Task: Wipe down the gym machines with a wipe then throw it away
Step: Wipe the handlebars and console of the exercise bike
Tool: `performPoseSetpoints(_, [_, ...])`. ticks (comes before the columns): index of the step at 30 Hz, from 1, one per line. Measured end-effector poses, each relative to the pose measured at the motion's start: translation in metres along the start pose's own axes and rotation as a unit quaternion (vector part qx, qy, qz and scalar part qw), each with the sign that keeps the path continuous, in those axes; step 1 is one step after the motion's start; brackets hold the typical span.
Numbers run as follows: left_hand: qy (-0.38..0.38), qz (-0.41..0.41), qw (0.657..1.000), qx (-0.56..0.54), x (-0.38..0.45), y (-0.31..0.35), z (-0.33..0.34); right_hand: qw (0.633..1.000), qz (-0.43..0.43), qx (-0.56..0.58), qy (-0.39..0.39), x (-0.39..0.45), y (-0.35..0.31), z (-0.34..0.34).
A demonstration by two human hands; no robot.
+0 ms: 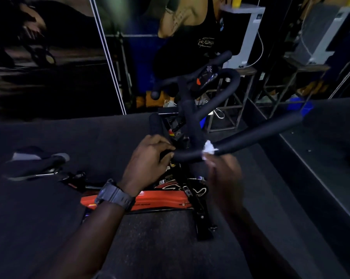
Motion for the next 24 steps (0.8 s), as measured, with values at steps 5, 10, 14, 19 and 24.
performPoseSetpoints(5, [0.019,-0.02,0.999,-0.022,-0.001,-0.006,-0.003,0.982,-0.161,-0.051,-0.08,0.012,-0.056,0.046])
performPoseSetpoints(10, [0.047,-0.062,0.995,-0.062,-0.001,-0.018,-0.005,0.989,-0.131,-0.044,-0.049,0.018,-0.024,0.018])
performPoseSetpoints(14, [0.089,-0.158,0.966,-0.184,-0.002,-0.026,-0.005,0.94,-0.302,-0.068,-0.143,0.021,-0.063,0.06])
performPoseSetpoints(19, [0.112,-0.291,0.899,-0.308,0.005,-0.044,-0.005,0.93,-0.296,-0.089,-0.2,0.082,-0.093,0.086])
performPoseSetpoints(24, [0.101,-0.359,0.811,-0.451,0.005,-0.052,0.005,0.892,-0.342,-0.017,-0.293,0.08,-0.069,0.06])
Point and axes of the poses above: each hand's wrist, its own x-axis towards the middle knuckle, its own z-axis out of the palm, y = z × x, the point moved 4 cm from there along x, towards the middle knuckle, and after that the axes turned 7 degrees about -z, right-handed, at the moved point
